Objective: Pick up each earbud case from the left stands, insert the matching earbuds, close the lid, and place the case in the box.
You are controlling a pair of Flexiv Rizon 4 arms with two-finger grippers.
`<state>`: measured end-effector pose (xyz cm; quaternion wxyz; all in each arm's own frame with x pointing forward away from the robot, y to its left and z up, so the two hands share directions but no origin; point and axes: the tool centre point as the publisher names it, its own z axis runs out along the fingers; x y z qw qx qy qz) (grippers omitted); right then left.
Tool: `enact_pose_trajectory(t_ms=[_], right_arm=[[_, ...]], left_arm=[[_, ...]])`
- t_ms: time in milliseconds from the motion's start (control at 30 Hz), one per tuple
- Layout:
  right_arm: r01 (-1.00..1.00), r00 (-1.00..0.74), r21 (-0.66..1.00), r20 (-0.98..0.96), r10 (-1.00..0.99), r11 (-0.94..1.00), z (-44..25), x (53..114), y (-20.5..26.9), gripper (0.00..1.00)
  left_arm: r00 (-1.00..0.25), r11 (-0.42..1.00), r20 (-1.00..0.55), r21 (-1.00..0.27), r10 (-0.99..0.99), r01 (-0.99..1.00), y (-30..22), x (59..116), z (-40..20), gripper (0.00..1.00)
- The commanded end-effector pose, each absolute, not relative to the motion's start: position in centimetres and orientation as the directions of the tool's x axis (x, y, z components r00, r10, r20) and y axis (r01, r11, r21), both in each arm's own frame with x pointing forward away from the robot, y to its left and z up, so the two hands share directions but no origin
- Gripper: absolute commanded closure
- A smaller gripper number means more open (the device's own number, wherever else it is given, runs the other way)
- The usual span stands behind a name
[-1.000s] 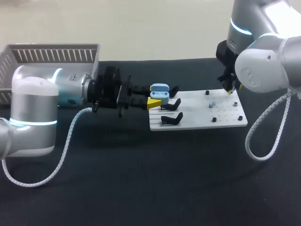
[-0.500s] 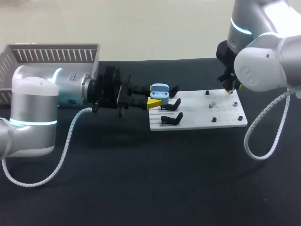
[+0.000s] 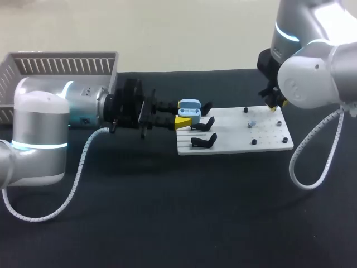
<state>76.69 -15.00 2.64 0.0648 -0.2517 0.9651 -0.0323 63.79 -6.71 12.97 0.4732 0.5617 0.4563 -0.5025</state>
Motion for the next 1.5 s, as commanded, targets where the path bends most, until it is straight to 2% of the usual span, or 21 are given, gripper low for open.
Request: enact_pose_trajectory(t_ms=[33,200,567,733,1000,1233,1500], right_arm=[[-0.483,-0.865,-0.090,-0.107,-0.491,0.871,2.5,76.9,-15.0,0.78],[-0.487,-0.862,-0.090,-0.111,-0.495,0.869,2.7,76.8,-14.9,1.00],[-0.502,-0.845,-0.146,-0.127,-0.520,0.852,5.9,74.8,-13.6,1.00],[-0.427,-0.879,-0.196,-0.140,-0.457,0.883,9.4,72.7,-12.1,1.00],[-0.221,-0.965,-0.068,-0.127,-0.229,0.973,13.9,67.4,-8.7,1.00],[-0.174,-0.971,-0.016,-0.164,-0.174,0.985,16.2,63.1,-5.5,1.00],[-0.174,-0.971,-0.016,-0.164,-0.174,0.985,16.2,63.1,-5.5,1.00]], left_arm=[[0.082,-0.130,-0.996,0.077,0.035,0.989,-6.7,63.6,12.9,1.00],[0.082,-0.130,-0.996,0.077,0.035,0.989,-6.7,63.6,12.9,1.00],[0.082,-0.130,-0.996,0.077,0.035,0.989,-6.7,63.6,12.9,1.00],[0.082,-0.130,-0.996,0.077,0.035,0.989,-6.7,63.6,12.9,1.00],[0.082,-0.130,-0.996,0.077,0.035,0.989,-6.7,63.6,12.9,1.00],[0.082,-0.130,-0.996,0.077,0.035,0.989,-6.7,63.6,12.9,1.00],[0.082,-0.130,-0.996,0.077,0.035,0.989,-6.7,63.6,12.9,1.00]])
